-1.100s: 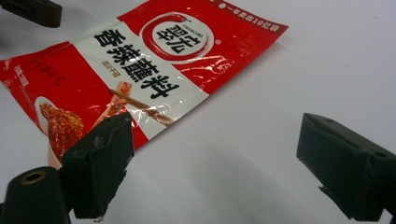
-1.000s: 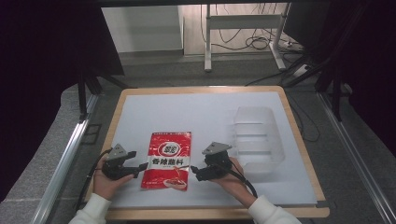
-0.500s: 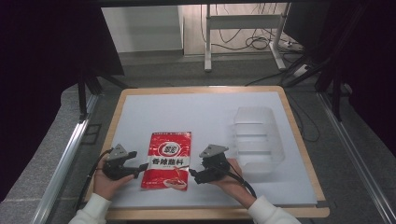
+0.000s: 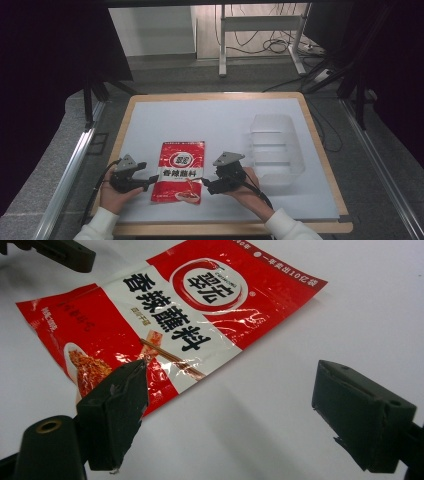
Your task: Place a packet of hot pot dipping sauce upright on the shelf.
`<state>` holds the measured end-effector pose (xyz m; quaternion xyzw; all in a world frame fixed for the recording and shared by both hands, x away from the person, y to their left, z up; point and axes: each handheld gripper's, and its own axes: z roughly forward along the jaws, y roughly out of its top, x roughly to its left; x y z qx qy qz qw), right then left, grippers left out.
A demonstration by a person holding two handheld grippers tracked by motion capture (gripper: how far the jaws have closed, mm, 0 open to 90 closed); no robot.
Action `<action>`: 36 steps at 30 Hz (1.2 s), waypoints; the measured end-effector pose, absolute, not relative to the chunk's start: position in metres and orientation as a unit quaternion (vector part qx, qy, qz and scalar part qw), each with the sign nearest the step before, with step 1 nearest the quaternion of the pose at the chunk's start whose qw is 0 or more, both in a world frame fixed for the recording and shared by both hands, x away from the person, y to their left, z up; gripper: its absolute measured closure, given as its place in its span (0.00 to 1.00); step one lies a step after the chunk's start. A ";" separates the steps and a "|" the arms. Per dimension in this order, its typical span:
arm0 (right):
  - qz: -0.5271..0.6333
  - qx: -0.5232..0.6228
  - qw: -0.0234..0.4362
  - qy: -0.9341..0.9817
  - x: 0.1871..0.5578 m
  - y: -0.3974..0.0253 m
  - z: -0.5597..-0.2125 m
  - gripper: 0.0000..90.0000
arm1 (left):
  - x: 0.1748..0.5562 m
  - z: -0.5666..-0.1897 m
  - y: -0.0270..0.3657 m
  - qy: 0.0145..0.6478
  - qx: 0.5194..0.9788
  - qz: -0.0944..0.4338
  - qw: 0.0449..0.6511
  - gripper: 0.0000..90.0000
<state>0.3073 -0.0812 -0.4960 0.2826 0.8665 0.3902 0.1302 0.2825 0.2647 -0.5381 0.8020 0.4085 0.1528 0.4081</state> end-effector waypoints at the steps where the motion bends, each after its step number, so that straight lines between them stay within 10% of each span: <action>1: 0.391 0.281 0.129 0.867 0.307 -0.081 -0.494 0.17 | 0.283 -0.538 0.265 0.409 0.802 0.152 0.408 0.29; 36: 0.368 0.267 0.116 0.883 0.358 -0.055 -0.459 0.28 | 0.283 -0.541 0.264 0.411 0.803 0.148 0.406 0.29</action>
